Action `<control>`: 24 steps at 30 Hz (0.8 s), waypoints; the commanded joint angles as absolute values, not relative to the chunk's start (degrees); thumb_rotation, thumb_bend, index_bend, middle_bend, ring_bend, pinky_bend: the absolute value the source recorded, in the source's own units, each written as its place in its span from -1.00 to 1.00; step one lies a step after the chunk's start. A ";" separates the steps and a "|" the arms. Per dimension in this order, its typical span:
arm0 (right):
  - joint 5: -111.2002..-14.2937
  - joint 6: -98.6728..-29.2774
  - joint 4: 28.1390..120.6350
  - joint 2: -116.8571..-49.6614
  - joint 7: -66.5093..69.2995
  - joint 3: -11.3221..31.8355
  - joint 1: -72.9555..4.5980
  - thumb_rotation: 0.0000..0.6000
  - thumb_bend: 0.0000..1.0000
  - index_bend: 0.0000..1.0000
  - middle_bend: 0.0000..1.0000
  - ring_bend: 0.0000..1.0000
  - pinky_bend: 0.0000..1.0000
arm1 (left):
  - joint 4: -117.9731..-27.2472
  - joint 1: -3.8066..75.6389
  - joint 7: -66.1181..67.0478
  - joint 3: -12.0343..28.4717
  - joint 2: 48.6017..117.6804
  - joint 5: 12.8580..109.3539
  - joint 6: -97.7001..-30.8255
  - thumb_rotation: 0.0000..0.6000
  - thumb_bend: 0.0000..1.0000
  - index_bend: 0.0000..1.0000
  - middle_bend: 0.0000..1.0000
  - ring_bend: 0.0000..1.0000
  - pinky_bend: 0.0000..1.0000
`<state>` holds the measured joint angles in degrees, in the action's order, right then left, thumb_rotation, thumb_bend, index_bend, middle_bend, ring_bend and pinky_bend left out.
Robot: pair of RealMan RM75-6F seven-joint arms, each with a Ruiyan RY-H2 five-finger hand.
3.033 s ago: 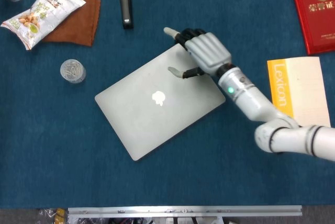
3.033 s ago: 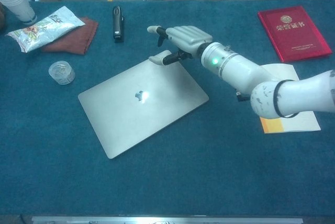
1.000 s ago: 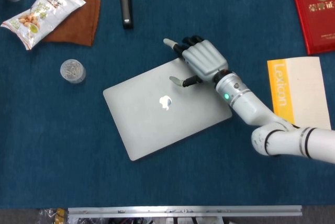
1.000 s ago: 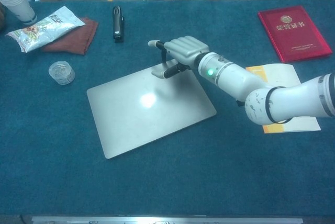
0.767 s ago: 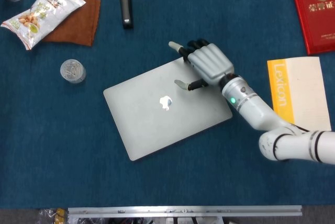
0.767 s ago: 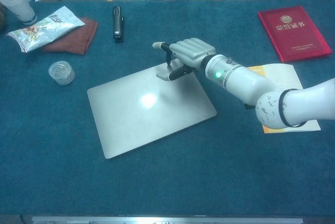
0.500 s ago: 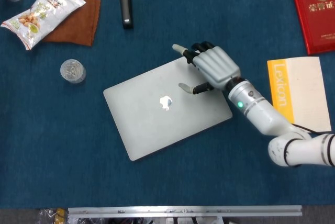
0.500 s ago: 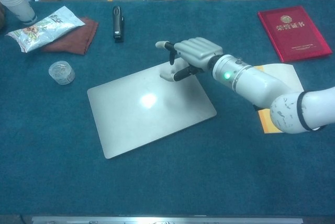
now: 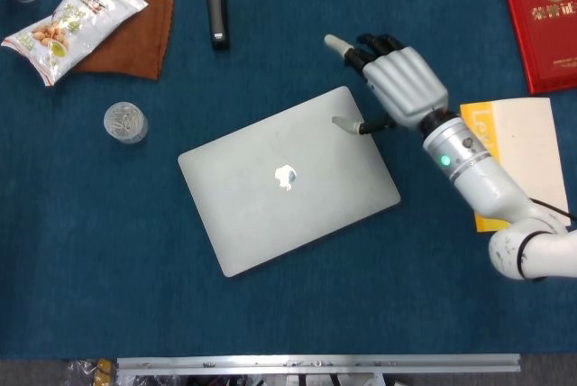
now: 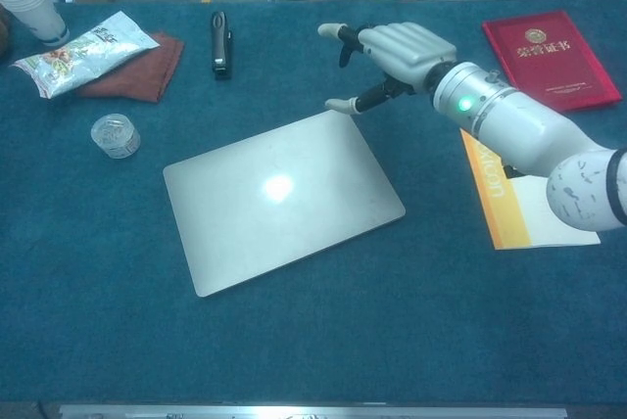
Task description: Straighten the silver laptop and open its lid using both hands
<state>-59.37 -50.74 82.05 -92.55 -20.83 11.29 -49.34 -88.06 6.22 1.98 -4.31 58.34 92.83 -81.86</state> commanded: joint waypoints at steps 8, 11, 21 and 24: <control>-59.63 -51.82 78.38 -92.05 -19.21 12.28 -48.83 -0.01 -0.59 -0.97 -0.48 -0.81 -0.69 | -94.97 10.22 9.64 -6.33 59.51 96.76 -74.04 1.00 -0.51 -1.00 -1.00 -1.00 -1.00; -59.24 -52.49 77.22 -91.76 -19.13 12.88 -48.62 0.06 -0.60 -0.97 -0.50 -0.82 -0.69 | -95.78 11.90 10.57 -6.69 60.28 97.87 -71.39 1.00 -0.51 -1.00 -1.00 -1.00 -1.00; -57.06 -54.23 75.46 -89.89 -20.22 15.56 -48.68 0.17 -0.70 -0.97 -0.54 -0.84 -0.69 | -97.02 15.55 13.27 -8.96 63.26 100.61 -64.32 1.00 -0.51 -1.00 -1.00 -1.00 -1.00; -56.89 -54.59 75.23 -89.65 -20.41 15.77 -48.61 0.17 -0.73 -0.97 -0.54 -0.84 -0.69 | -97.43 16.09 14.40 -9.66 64.02 100.99 -62.87 1.00 -0.51 -1.00 -1.00 -1.00 -1.00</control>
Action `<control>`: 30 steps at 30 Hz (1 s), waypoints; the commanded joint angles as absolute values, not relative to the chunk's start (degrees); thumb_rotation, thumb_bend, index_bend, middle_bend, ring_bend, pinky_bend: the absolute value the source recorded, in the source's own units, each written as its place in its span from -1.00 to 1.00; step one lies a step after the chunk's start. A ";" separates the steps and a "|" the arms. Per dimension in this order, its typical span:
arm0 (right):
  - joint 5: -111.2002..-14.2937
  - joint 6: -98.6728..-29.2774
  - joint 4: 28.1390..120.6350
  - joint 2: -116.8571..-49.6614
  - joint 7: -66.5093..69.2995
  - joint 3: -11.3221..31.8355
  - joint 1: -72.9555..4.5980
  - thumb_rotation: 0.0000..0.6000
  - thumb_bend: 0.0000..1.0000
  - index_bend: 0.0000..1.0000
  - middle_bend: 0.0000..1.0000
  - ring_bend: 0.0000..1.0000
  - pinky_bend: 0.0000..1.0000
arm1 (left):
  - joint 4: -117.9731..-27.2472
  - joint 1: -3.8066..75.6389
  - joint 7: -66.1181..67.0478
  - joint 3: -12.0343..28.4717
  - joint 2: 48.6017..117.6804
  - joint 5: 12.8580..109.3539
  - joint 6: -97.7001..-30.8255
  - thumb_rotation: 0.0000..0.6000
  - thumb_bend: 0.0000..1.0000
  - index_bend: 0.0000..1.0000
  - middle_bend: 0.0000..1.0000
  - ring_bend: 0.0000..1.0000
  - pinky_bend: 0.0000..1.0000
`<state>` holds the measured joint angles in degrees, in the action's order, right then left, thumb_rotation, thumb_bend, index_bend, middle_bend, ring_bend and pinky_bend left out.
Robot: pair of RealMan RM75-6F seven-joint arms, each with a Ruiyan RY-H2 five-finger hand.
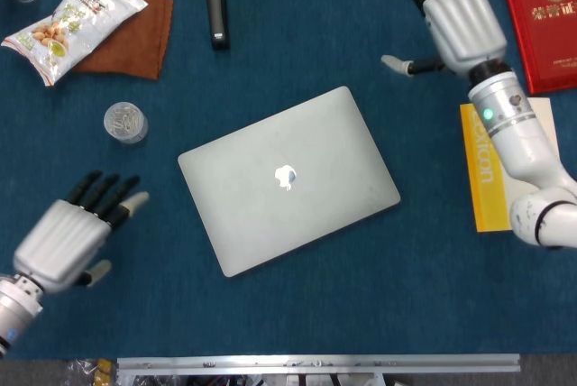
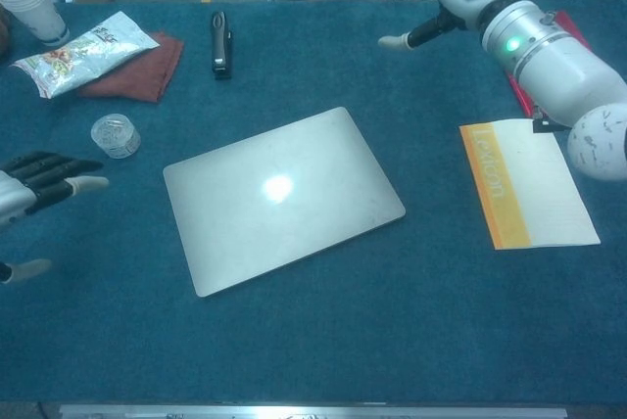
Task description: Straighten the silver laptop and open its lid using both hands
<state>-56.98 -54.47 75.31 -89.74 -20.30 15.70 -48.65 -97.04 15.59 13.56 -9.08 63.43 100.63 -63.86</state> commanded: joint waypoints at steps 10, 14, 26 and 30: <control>-56.06 -54.35 73.14 -89.73 -20.54 15.85 -48.48 0.17 -0.74 -0.97 -0.55 -0.85 -0.69 | -102.28 18.34 19.48 -7.89 66.74 98.65 -59.65 0.78 -0.51 -1.00 -1.00 -1.00 -1.00; -55.88 -53.81 71.16 -90.28 -19.76 15.93 -48.49 0.17 -0.74 -0.97 -0.56 -0.85 -0.69 | -104.15 19.52 21.65 -6.93 68.32 97.86 -58.48 0.71 -0.53 -1.00 -1.00 -1.00 -1.00; -57.25 -53.25 67.58 -89.75 -16.45 16.68 -48.26 0.20 -0.75 -0.97 -0.58 -0.87 -0.69 | -106.08 22.43 27.30 -6.06 73.64 91.87 -52.19 0.59 -0.55 -1.00 -1.00 -1.00 -1.00; -57.53 -53.24 66.87 -89.48 -15.80 16.70 -47.96 0.27 -0.80 -0.97 -0.59 -0.87 -0.69 | -106.40 23.62 28.73 -5.07 76.01 89.86 -50.93 0.58 -0.55 -1.00 -1.00 -1.00 -1.00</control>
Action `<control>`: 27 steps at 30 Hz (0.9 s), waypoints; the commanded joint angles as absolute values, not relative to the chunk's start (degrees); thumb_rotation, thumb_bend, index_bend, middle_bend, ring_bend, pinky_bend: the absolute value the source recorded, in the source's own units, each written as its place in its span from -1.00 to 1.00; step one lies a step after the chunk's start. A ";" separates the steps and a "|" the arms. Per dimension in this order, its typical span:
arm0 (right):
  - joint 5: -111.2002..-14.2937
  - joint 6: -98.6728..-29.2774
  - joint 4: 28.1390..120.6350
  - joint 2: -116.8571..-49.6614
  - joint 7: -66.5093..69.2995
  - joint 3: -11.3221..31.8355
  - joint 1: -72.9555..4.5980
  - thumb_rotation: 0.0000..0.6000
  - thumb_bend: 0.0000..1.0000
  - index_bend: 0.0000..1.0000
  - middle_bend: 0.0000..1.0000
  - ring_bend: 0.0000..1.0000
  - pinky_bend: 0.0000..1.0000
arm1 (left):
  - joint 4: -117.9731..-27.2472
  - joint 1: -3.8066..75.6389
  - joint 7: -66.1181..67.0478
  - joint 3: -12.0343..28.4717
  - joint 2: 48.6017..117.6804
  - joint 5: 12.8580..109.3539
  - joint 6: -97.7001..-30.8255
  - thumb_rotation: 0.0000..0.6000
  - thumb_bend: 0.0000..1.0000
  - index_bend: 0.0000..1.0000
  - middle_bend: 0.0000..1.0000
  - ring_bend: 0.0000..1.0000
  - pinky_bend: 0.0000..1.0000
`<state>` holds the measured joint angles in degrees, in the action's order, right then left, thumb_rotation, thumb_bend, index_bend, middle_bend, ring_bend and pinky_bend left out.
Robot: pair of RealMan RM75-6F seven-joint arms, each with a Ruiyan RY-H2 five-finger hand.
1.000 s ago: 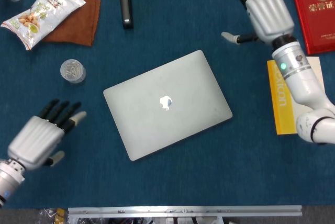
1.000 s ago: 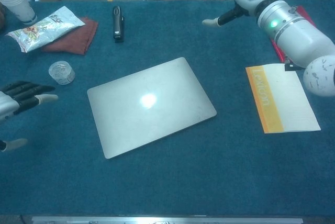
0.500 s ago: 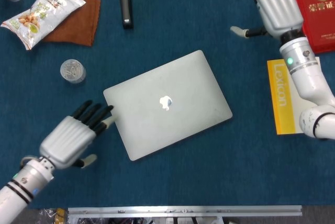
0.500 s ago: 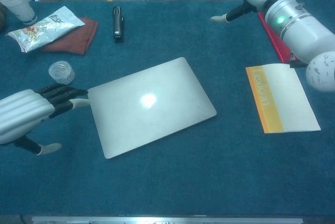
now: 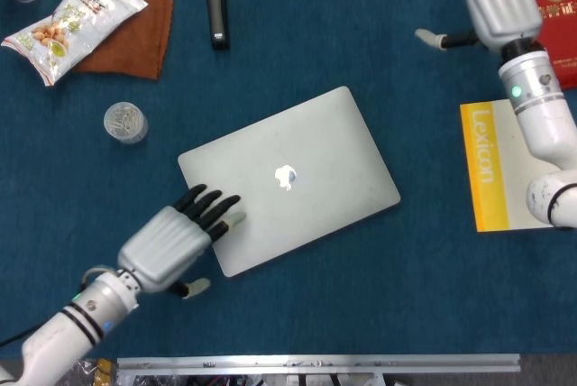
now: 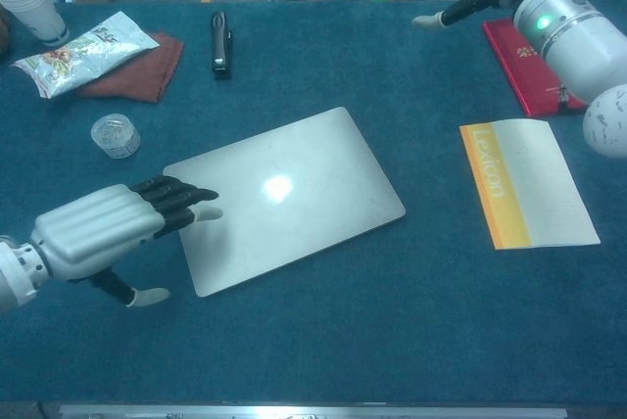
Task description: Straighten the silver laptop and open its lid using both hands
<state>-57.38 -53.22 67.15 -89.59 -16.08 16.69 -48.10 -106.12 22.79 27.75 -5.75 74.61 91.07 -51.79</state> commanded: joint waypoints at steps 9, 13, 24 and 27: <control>-58.43 -52.64 65.34 -88.79 -13.61 16.85 -47.50 0.39 -0.81 -0.97 -0.59 -0.88 -0.69 | -106.45 25.59 32.39 -4.46 81.13 85.91 -49.03 0.55 -0.55 -1.00 -1.00 -1.00 -1.00; -59.01 -52.36 65.09 -88.47 -12.72 16.79 -47.33 0.39 -0.81 -0.97 -0.59 -0.88 -0.69 | -105.09 26.49 33.07 -3.89 83.64 84.18 -48.55 0.55 -0.55 -1.00 -1.00 -1.00 -1.00; -59.24 -51.95 64.55 -87.51 -11.53 16.90 -46.70 0.39 -0.82 -0.97 -0.60 -0.88 -0.69 | -99.40 27.80 31.82 -3.94 88.19 84.14 -50.05 0.76 -0.55 -1.00 -1.00 -1.00 -1.00; -59.24 -52.01 64.68 -87.33 -11.63 16.98 -46.66 0.39 -0.82 -0.97 -0.60 -0.88 -0.69 | -98.24 28.08 31.11 -4.08 88.89 84.33 -50.38 0.75 -0.55 -1.00 -1.00 -1.00 -1.00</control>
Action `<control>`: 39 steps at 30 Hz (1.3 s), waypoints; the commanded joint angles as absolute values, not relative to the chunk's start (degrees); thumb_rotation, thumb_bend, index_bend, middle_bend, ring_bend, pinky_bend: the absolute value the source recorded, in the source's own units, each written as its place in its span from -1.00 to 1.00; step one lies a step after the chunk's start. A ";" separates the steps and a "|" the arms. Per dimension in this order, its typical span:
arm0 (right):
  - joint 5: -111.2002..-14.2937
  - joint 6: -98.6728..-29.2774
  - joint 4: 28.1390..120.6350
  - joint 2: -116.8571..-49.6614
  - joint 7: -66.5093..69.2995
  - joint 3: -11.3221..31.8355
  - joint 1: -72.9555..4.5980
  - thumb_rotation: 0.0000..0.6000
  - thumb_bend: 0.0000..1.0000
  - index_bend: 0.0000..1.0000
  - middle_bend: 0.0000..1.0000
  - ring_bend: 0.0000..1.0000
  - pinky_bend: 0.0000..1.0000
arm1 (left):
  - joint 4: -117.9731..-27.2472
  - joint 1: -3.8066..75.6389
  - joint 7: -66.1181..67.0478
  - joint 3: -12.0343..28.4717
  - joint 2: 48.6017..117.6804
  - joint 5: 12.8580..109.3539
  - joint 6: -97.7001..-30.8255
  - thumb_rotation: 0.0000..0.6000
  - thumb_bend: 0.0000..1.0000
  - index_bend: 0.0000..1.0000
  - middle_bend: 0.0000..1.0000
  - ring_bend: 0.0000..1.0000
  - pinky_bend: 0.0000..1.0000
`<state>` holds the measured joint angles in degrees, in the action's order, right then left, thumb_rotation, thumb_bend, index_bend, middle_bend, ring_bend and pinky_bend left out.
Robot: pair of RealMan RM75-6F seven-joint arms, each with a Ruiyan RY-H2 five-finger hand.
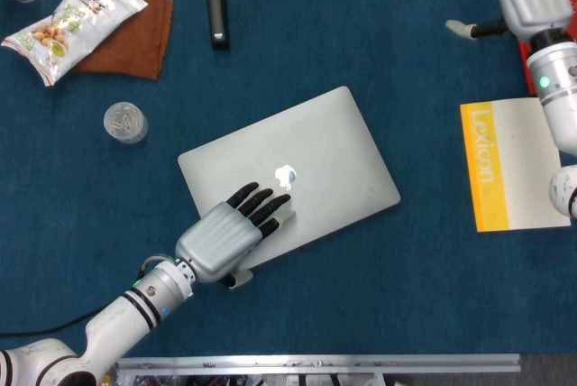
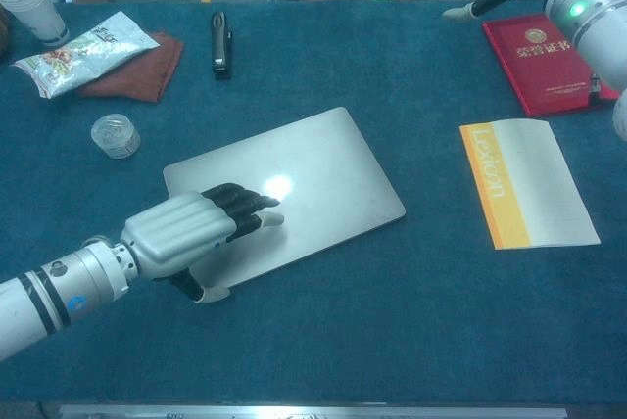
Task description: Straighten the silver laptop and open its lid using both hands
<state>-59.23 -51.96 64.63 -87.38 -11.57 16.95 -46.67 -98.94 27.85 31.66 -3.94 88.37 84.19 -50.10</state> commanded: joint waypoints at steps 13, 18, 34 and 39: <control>-58.81 -52.21 65.62 -86.80 -12.28 17.09 -46.30 0.39 -0.82 -0.97 -0.60 -0.88 -0.69 | -96.38 28.78 29.45 -5.37 90.06 84.17 -51.09 0.79 -0.55 -1.00 -1.00 -1.00 -1.00; -58.55 -52.28 66.05 -86.55 -12.48 17.14 -46.12 0.39 -0.82 -0.97 -0.60 -0.88 -0.69 | -95.43 29.06 29.36 -5.81 90.57 83.84 -50.89 0.98 -0.55 -1.00 -1.00 -1.00 -1.00; -57.46 -51.89 66.31 -86.57 -13.91 17.13 -46.25 0.39 -0.85 -0.97 -0.61 -0.89 -0.69 | -94.38 29.87 27.94 -6.20 89.87 83.70 -51.59 1.00 -0.55 -1.00 -1.00 -1.00 -1.00; -57.08 -51.77 66.20 -86.90 -14.30 17.19 -46.44 0.39 -0.85 -0.97 -0.61 -0.89 -0.69 | -93.89 30.28 27.27 -5.67 89.41 83.40 -51.86 1.00 -0.55 -1.00 -1.00 -1.00 -1.00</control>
